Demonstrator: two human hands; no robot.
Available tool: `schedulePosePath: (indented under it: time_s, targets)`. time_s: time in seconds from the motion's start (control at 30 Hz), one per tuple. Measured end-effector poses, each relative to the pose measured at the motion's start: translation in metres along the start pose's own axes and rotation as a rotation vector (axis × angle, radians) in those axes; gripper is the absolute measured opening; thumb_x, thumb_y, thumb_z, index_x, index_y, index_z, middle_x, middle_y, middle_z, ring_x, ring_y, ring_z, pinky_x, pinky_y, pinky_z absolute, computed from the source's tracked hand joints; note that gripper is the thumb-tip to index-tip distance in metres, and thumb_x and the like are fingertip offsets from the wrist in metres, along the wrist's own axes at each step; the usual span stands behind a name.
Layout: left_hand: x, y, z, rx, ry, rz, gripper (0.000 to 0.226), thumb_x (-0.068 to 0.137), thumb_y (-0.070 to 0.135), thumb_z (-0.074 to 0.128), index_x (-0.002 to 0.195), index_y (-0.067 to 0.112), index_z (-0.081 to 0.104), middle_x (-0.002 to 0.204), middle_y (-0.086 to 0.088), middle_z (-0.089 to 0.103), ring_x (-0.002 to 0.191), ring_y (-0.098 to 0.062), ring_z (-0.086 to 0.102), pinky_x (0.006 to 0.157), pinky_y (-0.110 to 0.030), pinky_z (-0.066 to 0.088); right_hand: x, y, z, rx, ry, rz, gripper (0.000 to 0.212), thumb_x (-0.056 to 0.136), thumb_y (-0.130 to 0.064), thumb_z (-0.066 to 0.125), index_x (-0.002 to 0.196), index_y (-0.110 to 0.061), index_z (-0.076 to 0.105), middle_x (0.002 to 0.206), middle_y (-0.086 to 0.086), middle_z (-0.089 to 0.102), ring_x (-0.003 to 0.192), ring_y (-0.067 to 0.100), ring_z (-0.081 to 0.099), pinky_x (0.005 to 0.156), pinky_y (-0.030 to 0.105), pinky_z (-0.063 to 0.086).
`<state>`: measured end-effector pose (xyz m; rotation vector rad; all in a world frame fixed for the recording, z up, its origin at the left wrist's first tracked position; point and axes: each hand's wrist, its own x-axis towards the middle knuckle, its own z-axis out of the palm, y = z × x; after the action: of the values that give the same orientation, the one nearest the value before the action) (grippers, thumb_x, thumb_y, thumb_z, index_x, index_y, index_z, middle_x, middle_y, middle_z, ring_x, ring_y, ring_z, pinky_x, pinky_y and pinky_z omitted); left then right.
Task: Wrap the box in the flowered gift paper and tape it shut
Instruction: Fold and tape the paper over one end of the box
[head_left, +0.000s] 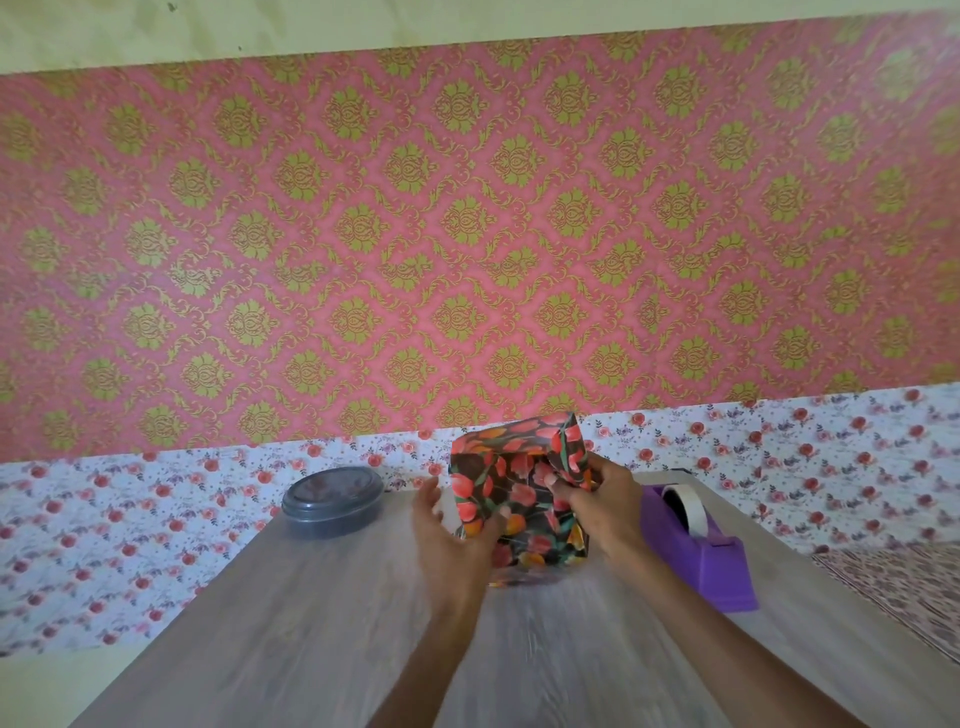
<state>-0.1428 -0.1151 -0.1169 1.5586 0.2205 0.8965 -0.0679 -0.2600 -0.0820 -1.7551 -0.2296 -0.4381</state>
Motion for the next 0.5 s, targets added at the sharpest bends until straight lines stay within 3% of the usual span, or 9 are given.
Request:
schedulePosePath:
  time_s: [0.07,0.17,0.3,0.4,0.5]
  targets:
    - [0.008,0.002,0.005,-0.109,-0.111,-0.153,0.056,0.069,0.028,0.088,0.117,0.029,0.059,0.11,0.006,0.071,0.096,-0.011,0.068,0.079,-0.03,0.057,-0.001,-0.003,0.002,-0.008,0.009,0.005,0.021,0.071,-0.031,0.087,0.079,-0.036,0.068,0.07,-0.021,0.068,0.069,-0.003,0.065,0.075,0.029,0.053]
    - [0.007,0.013,0.013,0.018,0.041,-0.104,0.041,0.068,0.035,0.087,0.103,0.028,0.066,0.09,0.011,0.073,0.08,-0.005,0.067,0.071,-0.028,0.054,0.0,-0.009,0.002,-0.02,0.033,0.003,0.017,0.072,-0.036,0.085,0.075,-0.032,0.069,0.066,-0.019,0.069,0.068,-0.001,0.065,0.075,0.031,0.054]
    - [0.006,0.039,0.021,0.194,0.161,0.052,0.048,0.067,0.054,0.08,0.106,0.034,0.059,0.09,0.017,0.069,0.081,-0.008,0.067,0.069,-0.03,0.054,0.011,-0.028,-0.005,-0.046,-0.001,0.016,0.021,0.07,-0.045,0.084,0.071,-0.029,0.07,0.067,-0.014,0.071,0.072,0.007,0.068,0.076,0.031,0.055]
    - [0.012,0.055,0.025,0.303,0.149,-0.014,0.058,0.064,0.06,0.079,0.109,0.033,0.054,0.094,0.015,0.065,0.082,-0.012,0.062,0.069,-0.03,0.048,0.018,-0.041,-0.009,-0.096,-0.061,0.048,0.024,0.071,-0.046,0.084,0.071,-0.027,0.068,0.068,-0.012,0.07,0.07,0.008,0.067,0.07,0.028,0.053]
    - [0.018,0.057,0.028,0.362,0.136,-0.089,0.067,0.063,0.059,0.082,0.113,0.027,0.051,0.1,0.008,0.065,0.086,-0.017,0.06,0.079,-0.036,0.051,0.019,-0.041,-0.01,-0.136,-0.085,0.066,0.024,0.071,-0.043,0.084,0.073,-0.026,0.068,0.073,-0.009,0.071,0.069,0.008,0.067,0.07,0.029,0.055]
